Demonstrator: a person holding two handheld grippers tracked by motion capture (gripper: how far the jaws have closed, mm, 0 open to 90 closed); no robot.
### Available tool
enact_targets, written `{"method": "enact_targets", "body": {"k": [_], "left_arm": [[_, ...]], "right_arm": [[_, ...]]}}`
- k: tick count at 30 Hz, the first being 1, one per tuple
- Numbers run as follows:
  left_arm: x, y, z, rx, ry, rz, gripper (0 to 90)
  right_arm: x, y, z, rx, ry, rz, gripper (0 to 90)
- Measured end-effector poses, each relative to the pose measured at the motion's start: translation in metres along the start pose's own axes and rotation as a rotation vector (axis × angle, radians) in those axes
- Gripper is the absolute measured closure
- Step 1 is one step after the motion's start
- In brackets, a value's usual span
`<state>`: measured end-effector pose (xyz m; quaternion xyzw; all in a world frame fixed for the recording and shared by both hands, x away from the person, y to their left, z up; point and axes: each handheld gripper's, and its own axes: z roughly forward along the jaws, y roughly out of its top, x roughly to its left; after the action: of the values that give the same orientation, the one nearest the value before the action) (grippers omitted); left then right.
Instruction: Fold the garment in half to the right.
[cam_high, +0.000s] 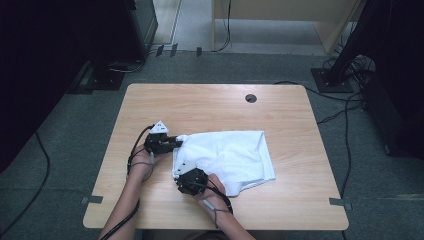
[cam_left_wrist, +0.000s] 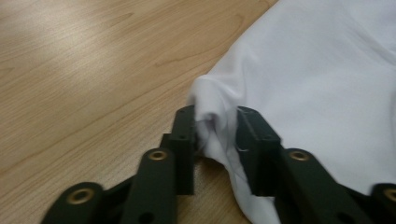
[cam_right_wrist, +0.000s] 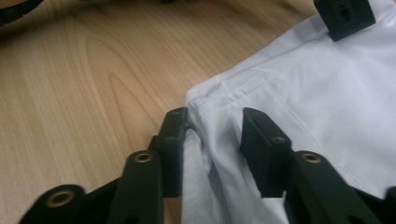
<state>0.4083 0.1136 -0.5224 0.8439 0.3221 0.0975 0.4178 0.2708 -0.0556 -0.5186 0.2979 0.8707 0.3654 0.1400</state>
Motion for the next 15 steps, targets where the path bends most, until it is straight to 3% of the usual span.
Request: {"method": "enact_targets", "body": {"k": [2,6,8,11,13,15], "left_arm": [[-0.002,0.001,0.002,0.004,-0.002,0.007,78.8],[-0.002,0.003,0.003,0.007,-0.020,-0.015,83.3],[-0.001,0.004,0.002,0.004,-0.028,-0.038,83.9],[-0.004,0.010,0.000,0.025,-0.030,0.006,84.5],[-0.002,0.018,-0.006,0.016,-0.062,0.007,84.5],[0.001,0.029,-0.020,-0.040,-0.117,-0.008,84.5]], "right_arm": [[-0.001,0.000,0.000,0.001,-0.007,-0.006,69.3],[-0.003,0.000,-0.001,0.004,-0.031,-0.040,82.7],[-0.007,0.001,-0.002,0.012,-0.009,-0.033,84.6],[-0.014,0.002,-0.004,0.001,0.045,-0.009,85.1],[-0.018,0.004,-0.011,-0.030,0.062,0.007,85.0],[-0.019,0.009,-0.022,-0.070,0.069,0.004,85.0]]}}
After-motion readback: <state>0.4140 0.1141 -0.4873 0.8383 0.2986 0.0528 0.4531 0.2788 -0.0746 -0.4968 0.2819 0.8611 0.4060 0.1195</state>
